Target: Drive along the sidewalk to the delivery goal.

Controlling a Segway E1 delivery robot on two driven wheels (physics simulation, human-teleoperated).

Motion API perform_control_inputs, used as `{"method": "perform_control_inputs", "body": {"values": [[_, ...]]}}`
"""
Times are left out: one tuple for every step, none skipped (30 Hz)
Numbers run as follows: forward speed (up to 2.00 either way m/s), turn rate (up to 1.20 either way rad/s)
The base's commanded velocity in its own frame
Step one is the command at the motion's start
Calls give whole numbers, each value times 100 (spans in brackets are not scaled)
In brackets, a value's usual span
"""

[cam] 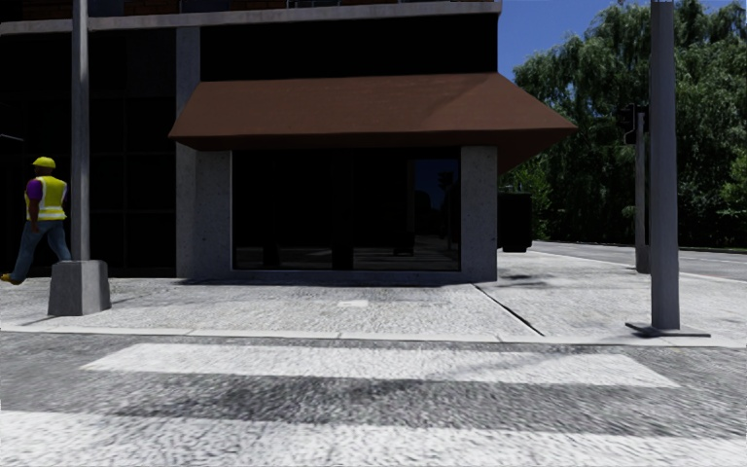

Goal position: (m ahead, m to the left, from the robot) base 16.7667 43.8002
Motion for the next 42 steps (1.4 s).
{"method": "perform_control_inputs", "body": {"values": [[200,0],[200,0],[200,0],[200,0],[200,0],[200,0],[199,0],[200,0],[200,0],[200,0],[199,3],[199,3],[178,22],[147,31],[101,34],[101,34],[76,35],[63,35],[59,35],[59,35],[58,36],[58,42],[58,48],[58,48],[57,51],[57,52],[57,52],[57,53],[57,53],[57,53],[57,53],[57,53],[57,53],[57,53],[57,53],[57,53],[57,53],[57,53],[57,53],[57,53],[57,53],[57,53]]}}
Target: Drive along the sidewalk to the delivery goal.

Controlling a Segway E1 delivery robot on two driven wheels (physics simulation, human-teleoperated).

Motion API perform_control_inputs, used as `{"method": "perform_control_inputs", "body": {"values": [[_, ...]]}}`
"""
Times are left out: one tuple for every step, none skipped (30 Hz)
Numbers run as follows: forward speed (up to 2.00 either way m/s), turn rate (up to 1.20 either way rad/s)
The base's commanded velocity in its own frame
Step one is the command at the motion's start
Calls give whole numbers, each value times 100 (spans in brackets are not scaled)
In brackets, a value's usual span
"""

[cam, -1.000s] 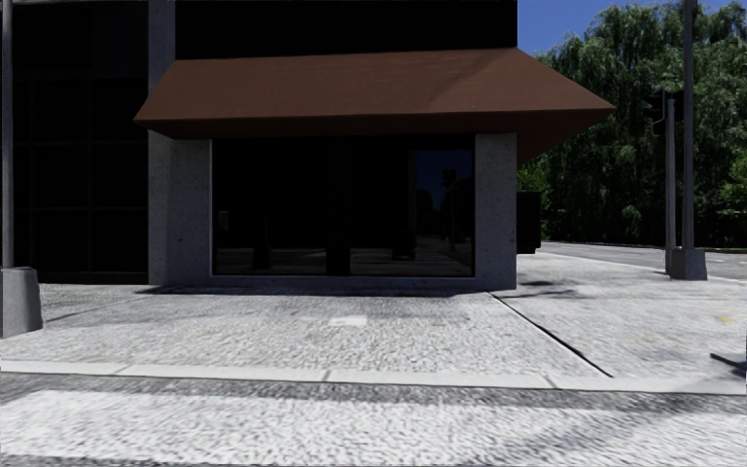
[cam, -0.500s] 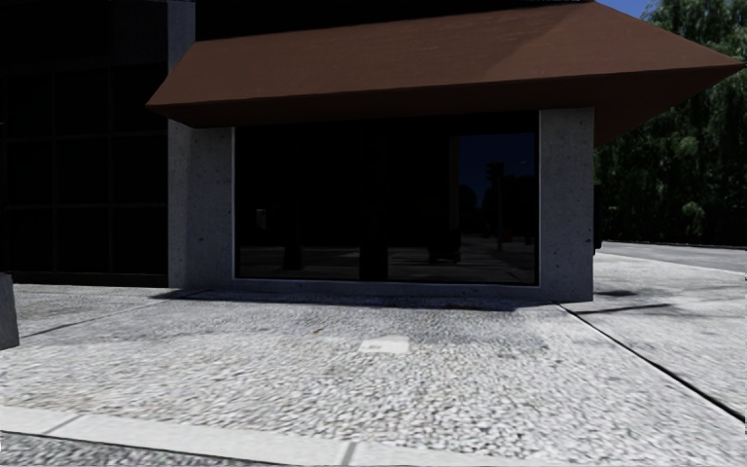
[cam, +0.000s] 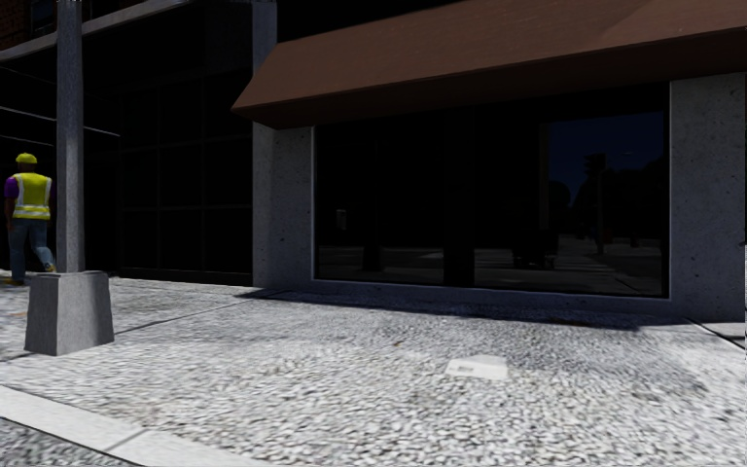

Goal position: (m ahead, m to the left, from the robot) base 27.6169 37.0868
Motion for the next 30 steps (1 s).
{"method": "perform_control_inputs", "body": {"values": [[57,52],[57,49],[57,43],[59,37],[59,37],[67,23],[72,16],[75,11],[75,11],[76,10],[77,9],[77,9],[77,9],[77,9],[78,9],[78,9],[78,9],[78,9],[78,9],[78,9],[78,9],[78,9],[78,9],[78,9],[78,9],[78,9],[78,9],[78,9],[78,9],[78,9]]}}
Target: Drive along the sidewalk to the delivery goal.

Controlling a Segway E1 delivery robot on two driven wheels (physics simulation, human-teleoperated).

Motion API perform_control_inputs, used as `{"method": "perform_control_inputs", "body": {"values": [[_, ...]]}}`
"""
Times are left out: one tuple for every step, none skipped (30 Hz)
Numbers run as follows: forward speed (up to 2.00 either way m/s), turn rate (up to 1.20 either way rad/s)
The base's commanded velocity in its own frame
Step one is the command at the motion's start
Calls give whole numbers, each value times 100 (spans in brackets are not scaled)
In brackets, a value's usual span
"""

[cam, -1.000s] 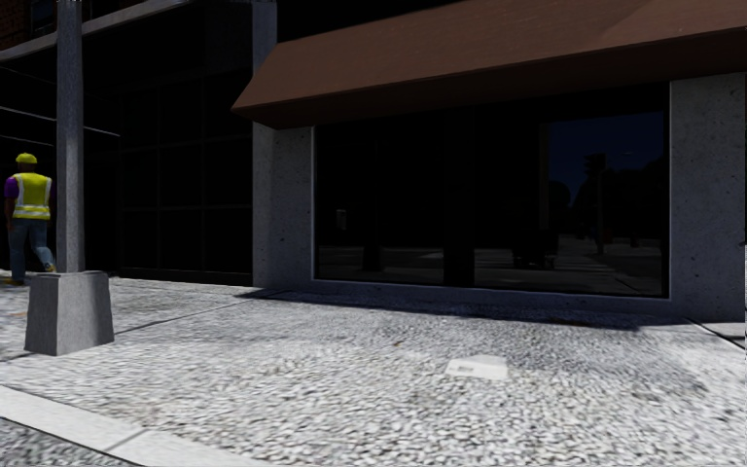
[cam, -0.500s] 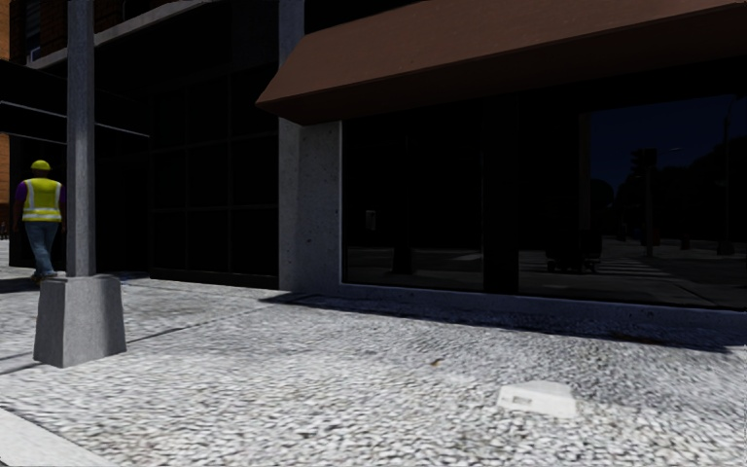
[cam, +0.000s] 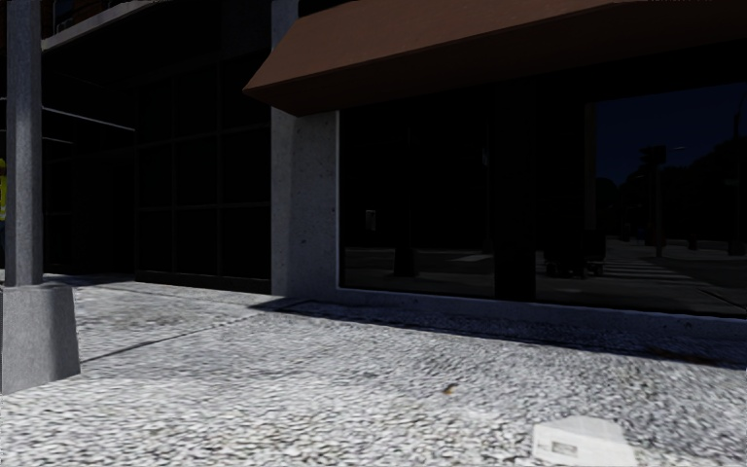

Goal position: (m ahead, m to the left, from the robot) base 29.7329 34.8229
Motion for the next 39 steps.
{"method": "perform_control_inputs", "body": {"values": [[78,10],[78,14],[78,14],[78,20],[78,23],[78,24],[78,24],[78,25],[78,26],[79,27],[79,27],[79,28],[80,28],[80,28],[80,28],[81,28],[81,28],[81,33],[81,33],[82,39],[83,43],[83,43],[84,44],[85,45],[85,47],[85,47],[86,48],[87,48],[88,48],[88,48],[88,48],[89,48],[91,48],[91,48],[96,48],[102,48],[102,48],[107,48],[110,48]]}}
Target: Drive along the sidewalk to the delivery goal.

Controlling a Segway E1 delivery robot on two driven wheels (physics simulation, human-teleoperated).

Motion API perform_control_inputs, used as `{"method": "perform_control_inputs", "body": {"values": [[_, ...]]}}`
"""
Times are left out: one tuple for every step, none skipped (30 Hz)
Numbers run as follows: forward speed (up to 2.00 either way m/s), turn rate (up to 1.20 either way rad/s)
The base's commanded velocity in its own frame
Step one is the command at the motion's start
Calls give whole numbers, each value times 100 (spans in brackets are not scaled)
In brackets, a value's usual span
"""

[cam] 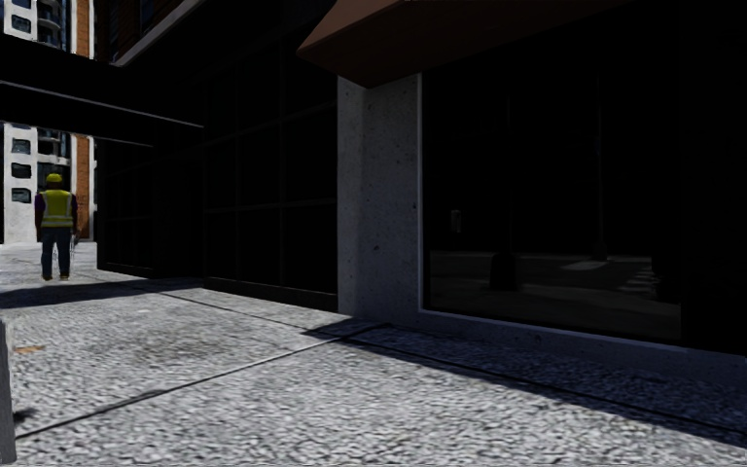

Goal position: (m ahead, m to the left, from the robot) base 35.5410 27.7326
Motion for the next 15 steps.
{"method": "perform_control_inputs", "body": {"values": [[111,50],[111,50],[111,52],[111,53],[112,53],[112,53],[112,53],[112,53],[114,53],[114,53],[116,53],[118,53],[121,53],[121,53],[123,53]]}}
